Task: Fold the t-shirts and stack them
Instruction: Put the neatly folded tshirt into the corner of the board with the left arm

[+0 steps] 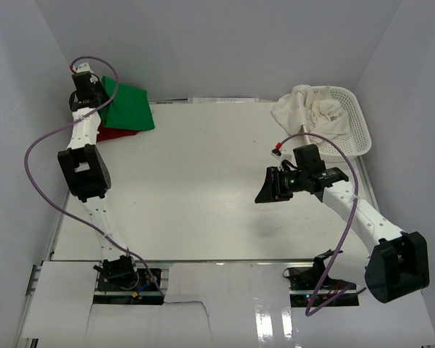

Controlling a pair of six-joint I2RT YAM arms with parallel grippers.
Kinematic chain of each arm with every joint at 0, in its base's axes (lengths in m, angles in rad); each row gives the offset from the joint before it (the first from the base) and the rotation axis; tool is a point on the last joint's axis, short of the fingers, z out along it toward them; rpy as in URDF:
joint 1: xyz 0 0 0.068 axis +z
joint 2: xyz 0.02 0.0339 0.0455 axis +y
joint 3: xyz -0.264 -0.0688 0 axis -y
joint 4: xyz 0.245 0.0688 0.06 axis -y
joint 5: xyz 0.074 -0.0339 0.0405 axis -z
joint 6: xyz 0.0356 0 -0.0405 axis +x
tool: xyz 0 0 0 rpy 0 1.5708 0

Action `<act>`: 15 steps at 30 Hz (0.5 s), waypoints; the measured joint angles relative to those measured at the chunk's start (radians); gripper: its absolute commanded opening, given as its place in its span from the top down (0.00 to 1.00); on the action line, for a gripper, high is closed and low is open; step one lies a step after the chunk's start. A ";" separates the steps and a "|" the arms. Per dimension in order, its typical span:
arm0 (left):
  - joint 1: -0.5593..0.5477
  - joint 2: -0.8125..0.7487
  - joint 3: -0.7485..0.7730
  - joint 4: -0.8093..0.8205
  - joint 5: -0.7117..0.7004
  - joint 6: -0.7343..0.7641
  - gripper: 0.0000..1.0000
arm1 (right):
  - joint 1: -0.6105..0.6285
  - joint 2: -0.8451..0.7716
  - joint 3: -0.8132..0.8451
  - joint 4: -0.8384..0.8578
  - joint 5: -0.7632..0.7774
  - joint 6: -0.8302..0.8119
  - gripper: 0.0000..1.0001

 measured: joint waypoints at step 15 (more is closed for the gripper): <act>0.039 -0.056 -0.009 0.022 0.125 -0.069 1.00 | 0.005 0.000 -0.028 0.021 -0.006 0.016 0.57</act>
